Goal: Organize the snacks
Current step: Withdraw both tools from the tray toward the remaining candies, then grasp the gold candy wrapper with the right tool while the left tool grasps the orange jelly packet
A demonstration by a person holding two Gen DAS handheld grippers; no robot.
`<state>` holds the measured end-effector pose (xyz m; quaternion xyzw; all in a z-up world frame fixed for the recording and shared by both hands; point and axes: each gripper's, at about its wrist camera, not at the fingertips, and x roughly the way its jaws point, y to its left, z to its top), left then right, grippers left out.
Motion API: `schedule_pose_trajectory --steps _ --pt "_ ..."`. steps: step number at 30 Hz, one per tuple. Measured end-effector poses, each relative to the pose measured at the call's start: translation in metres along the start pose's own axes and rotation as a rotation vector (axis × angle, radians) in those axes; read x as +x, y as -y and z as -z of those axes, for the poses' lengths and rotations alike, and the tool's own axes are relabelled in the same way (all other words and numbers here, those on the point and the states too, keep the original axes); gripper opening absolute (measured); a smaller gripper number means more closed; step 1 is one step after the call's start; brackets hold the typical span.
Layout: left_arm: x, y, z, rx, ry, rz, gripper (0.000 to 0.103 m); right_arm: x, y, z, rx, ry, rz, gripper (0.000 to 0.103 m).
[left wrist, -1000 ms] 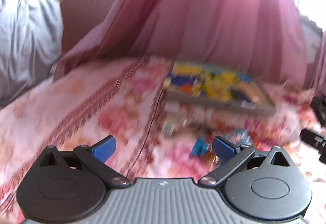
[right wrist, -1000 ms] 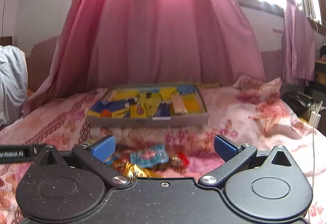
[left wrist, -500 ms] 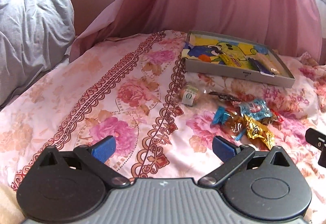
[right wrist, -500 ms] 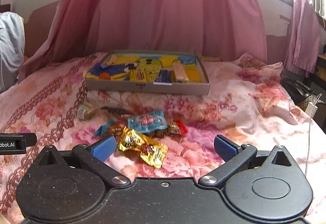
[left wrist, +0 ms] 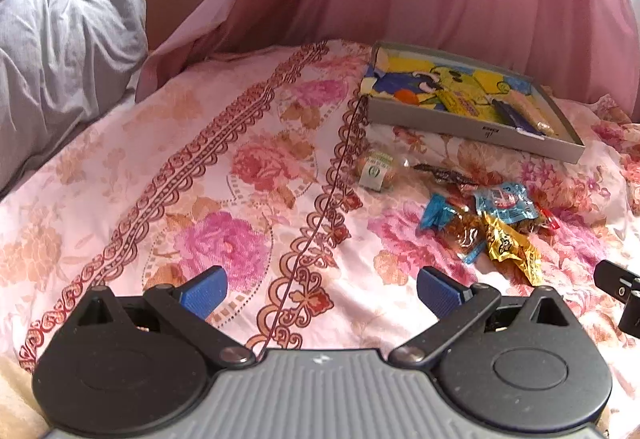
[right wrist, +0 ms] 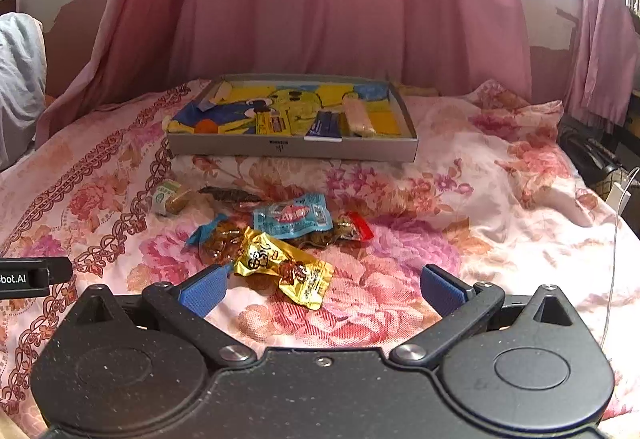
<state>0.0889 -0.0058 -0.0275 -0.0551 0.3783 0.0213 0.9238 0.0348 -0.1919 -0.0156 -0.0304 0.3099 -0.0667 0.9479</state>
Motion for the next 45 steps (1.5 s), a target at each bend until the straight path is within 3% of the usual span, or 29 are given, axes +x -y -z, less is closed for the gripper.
schedule_pose_trajectory --steps 6,13,16,22,27,29,34,39,45 --pt "0.018 0.002 -0.012 0.039 -0.065 -0.014 0.103 0.013 0.003 -0.008 0.013 -0.052 -0.066 0.102" --pt "0.043 0.002 -0.035 0.008 -0.088 0.091 0.103 0.046 0.014 -0.023 0.009 -0.143 -0.161 0.102" --pt "0.056 0.004 -0.047 0.019 -0.072 0.110 0.103 0.060 0.018 -0.031 -0.060 -0.153 -0.194 0.102" --pt "0.086 0.016 -0.059 0.065 -0.057 0.198 0.103 0.091 0.019 -0.036 -0.325 -0.117 -0.253 0.102" --pt "0.112 0.026 -0.061 0.025 -0.051 0.240 0.103 0.123 0.015 -0.031 -0.313 -0.185 -0.331 0.102" --pt "0.122 0.029 -0.063 0.014 -0.057 0.265 0.103 0.130 0.003 -0.025 -0.380 -0.196 -0.344 0.101" --pt "0.141 0.031 -0.068 -0.001 -0.094 0.391 0.102 0.143 -0.021 -0.008 -0.559 -0.178 -0.312 0.090" --pt "0.150 0.033 -0.068 -0.029 -0.129 0.458 0.102 0.156 -0.022 -0.009 -0.551 -0.187 -0.216 0.089" --pt "0.149 0.038 -0.066 0.046 -0.120 0.441 0.102 0.162 -0.018 -0.012 -0.519 -0.190 -0.275 0.059"
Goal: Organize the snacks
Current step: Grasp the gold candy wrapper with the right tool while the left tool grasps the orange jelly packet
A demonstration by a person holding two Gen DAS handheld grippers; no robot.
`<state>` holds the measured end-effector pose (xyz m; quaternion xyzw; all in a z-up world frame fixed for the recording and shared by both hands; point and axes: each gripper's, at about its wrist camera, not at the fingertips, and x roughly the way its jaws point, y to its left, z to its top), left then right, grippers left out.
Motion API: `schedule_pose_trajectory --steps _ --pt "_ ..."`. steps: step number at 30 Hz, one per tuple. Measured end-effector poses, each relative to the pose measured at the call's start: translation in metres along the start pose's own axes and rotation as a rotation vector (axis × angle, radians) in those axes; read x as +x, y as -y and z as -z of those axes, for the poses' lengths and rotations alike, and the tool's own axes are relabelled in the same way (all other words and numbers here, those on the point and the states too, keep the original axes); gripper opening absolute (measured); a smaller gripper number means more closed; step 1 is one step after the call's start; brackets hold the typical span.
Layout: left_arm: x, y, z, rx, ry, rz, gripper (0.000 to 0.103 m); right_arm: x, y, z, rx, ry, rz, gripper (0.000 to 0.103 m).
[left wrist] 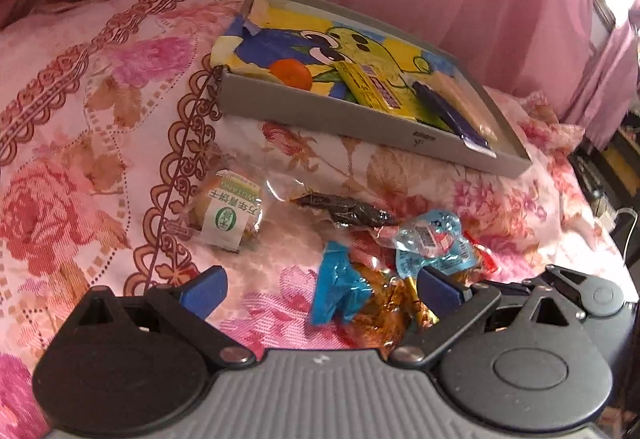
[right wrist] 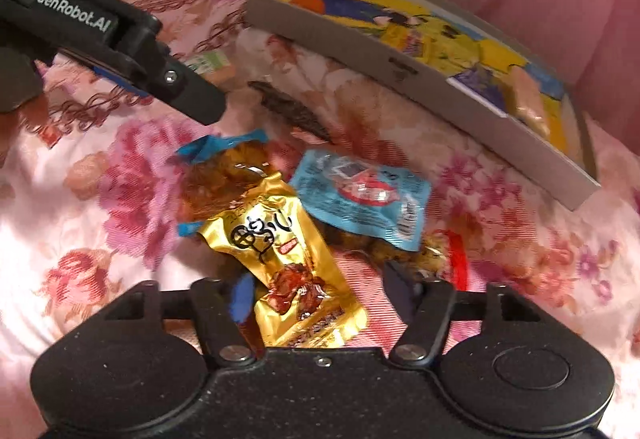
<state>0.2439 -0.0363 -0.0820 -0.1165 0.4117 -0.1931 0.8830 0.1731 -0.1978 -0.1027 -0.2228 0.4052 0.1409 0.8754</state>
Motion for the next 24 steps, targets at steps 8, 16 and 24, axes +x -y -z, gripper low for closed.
schedule_pose_trajectory --steps 8,16,24 --pt "-0.003 0.020 0.008 0.172 0.018 0.016 0.102 -0.007 0.010 -0.006 0.067 0.036 -0.049 0.020" --pt "0.012 0.043 0.029 0.366 -0.034 0.008 0.102 -0.015 0.060 -0.005 0.397 0.070 -0.174 0.017" --pt "0.031 0.054 0.032 0.435 -0.010 -0.016 0.103 -0.013 0.064 -0.005 0.438 0.063 -0.181 0.017"
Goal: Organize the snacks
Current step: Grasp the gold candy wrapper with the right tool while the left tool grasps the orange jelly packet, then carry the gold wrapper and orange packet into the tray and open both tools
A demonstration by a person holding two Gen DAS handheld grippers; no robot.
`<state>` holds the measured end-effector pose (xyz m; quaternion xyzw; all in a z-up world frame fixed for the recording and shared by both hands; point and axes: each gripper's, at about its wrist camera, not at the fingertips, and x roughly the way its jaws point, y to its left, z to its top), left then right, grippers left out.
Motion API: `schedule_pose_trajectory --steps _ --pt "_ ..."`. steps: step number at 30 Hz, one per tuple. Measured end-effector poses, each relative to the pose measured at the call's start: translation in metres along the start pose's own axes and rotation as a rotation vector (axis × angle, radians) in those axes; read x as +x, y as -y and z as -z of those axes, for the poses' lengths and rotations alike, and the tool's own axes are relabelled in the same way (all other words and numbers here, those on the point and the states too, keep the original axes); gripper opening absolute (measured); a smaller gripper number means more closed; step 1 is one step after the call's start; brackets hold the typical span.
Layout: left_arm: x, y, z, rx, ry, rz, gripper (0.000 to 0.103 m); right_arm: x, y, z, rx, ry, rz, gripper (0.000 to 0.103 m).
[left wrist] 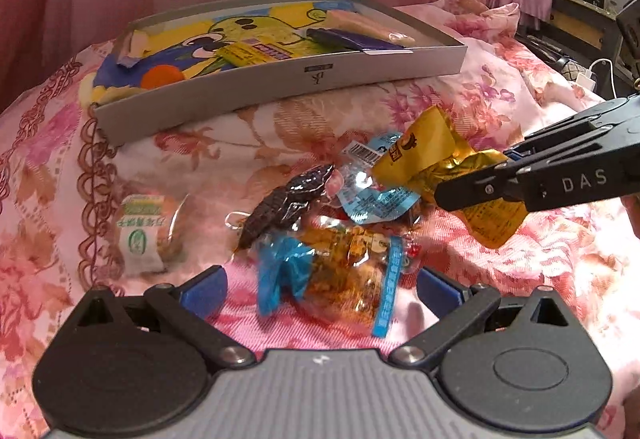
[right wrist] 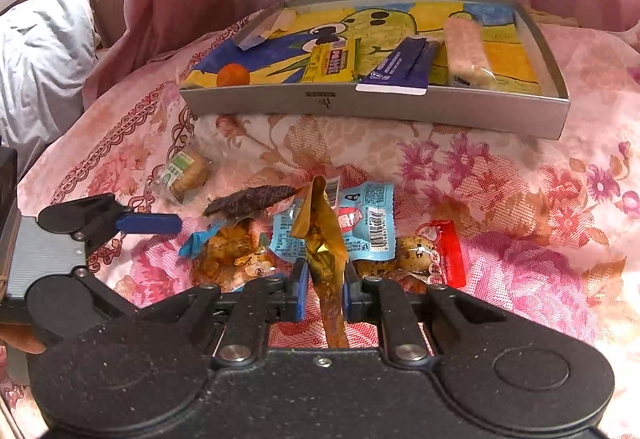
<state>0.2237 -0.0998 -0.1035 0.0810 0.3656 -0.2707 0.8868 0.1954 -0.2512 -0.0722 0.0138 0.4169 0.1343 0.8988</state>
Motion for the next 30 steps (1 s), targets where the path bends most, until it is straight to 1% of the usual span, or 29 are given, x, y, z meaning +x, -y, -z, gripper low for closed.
schedule_pose_trajectory --steps 4,7,12,15,20,21,24,30 --pt "0.011 0.005 -0.003 0.032 -0.024 0.000 0.103 0.005 0.000 0.002 -0.002 -0.014 0.002 0.017" --pt "0.014 0.009 -0.003 0.055 -0.019 -0.013 0.102 0.006 0.000 0.002 0.000 -0.010 0.000 0.017" --pt "0.011 0.007 -0.002 0.040 -0.017 -0.006 0.097 0.006 0.001 0.002 0.007 -0.011 -0.005 0.017" --pt "0.010 0.007 -0.003 0.045 -0.024 -0.017 0.090 0.006 0.001 0.002 0.006 -0.012 -0.005 0.017" --pt "0.008 0.006 0.000 0.024 -0.024 -0.009 0.080 0.007 -0.001 0.004 0.003 -0.021 -0.007 0.017" --pt "0.007 0.007 0.001 0.022 -0.025 -0.008 0.076 0.008 -0.001 0.004 0.003 -0.025 -0.008 0.017" --pt "0.005 0.011 0.003 0.020 -0.026 -0.034 0.070 0.012 -0.004 0.006 -0.008 -0.043 -0.014 0.017" --pt "-0.001 0.003 0.002 -0.064 -0.026 -0.048 0.055 0.010 -0.005 0.007 -0.009 -0.035 -0.010 0.016"
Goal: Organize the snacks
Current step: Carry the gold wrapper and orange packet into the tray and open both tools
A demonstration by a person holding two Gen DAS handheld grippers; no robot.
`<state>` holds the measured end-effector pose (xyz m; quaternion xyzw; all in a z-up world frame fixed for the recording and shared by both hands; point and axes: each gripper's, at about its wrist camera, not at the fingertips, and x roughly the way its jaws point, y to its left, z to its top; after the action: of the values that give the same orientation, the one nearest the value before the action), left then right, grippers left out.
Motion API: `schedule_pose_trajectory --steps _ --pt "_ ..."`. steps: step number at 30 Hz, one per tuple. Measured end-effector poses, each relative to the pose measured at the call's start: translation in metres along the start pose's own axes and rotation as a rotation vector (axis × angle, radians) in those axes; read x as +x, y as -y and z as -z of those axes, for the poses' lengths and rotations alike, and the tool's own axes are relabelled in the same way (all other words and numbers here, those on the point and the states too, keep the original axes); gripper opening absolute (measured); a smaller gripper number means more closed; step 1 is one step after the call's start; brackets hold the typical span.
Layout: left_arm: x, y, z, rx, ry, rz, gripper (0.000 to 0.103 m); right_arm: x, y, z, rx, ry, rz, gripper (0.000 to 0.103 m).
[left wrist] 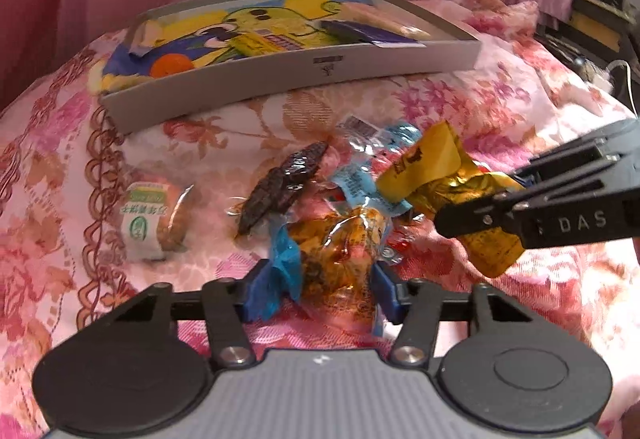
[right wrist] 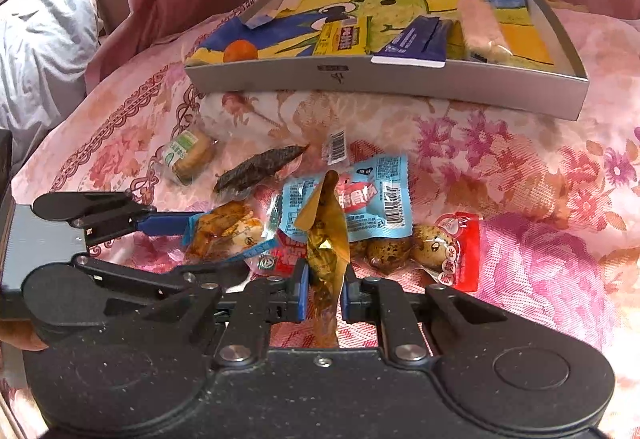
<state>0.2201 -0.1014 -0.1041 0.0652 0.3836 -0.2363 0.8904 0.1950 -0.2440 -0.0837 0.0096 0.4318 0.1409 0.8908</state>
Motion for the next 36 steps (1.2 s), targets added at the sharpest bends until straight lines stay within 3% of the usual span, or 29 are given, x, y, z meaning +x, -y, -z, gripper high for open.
schedule_pose_trajectory --steps 10,18,27,36 --pt "-0.007 -0.004 0.004 -0.070 0.031 -0.071 0.042 0.001 -0.011 0.008 -0.015 0.017 0.017 0.015" --pt "-0.023 -0.003 0.010 -0.139 0.041 -0.091 0.041 -0.007 -0.021 0.009 -0.037 0.079 0.008 0.015" --pt "-0.047 0.007 0.006 -0.195 0.085 -0.052 0.041 -0.029 -0.031 0.013 -0.062 0.115 0.022 0.014" --pt "-0.069 0.000 -0.003 -0.252 0.200 -0.074 0.041 -0.060 -0.043 0.012 -0.142 0.262 0.075 0.014"
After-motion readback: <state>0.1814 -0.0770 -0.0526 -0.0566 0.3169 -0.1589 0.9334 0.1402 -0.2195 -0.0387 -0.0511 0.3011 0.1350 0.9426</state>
